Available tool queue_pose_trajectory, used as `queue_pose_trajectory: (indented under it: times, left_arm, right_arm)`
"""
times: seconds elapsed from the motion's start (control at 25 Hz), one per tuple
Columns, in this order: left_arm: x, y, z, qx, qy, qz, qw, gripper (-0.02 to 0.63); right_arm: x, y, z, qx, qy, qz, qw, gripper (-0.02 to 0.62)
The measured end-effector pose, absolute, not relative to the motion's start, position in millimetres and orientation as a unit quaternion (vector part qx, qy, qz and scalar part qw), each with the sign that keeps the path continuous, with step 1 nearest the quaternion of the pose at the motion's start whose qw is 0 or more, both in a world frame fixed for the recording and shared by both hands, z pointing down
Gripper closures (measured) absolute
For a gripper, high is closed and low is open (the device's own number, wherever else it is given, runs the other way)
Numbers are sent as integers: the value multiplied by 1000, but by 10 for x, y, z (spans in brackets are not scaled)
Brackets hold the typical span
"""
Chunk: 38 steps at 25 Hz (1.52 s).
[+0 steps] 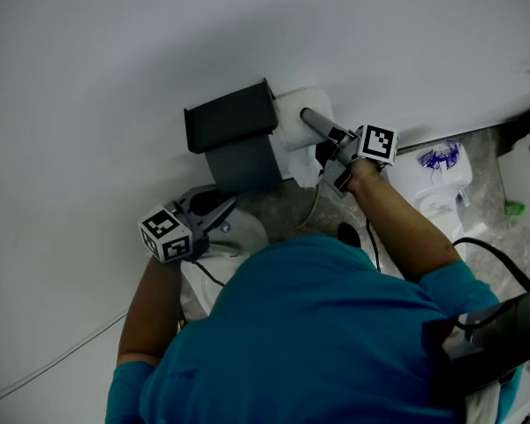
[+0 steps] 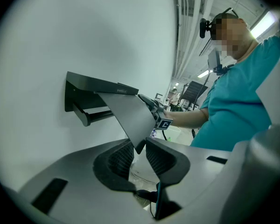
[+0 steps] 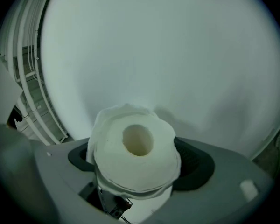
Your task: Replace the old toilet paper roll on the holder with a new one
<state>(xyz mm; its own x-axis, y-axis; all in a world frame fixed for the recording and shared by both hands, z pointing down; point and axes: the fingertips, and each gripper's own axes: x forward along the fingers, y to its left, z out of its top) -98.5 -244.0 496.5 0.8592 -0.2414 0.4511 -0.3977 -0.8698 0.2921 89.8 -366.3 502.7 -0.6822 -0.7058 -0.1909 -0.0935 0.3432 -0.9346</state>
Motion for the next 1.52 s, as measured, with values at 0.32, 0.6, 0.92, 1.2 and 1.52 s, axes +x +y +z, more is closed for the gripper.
queue_pose_trajectory:
  times: [0.32,0.6,0.92,1.2,1.52]
  left_arm:
    - [-993,-2439,4978,945,-169,204,189,537]
    - [-997,-2444,4985,946,-169,204,188,535]
    - [-988,-2443,4975,946,-170,203,188,537]
    - [-981,-2439,4956,947,-168,201,188,537]
    - [-986,-2437,4964,947,-165,197,190,536]
  right_arm:
    - [793,-3707,5061,-267,761,-510,297,158]
    - [668,-3729,5127,-278,762,-513,280,158]
    - [424,-3724,5054,-265,774,-509,269,158]
    - [250,-3713,4992,-257,798,-488,244,158]
    - [64,-3687,5015,-229,819,-473,232,158]
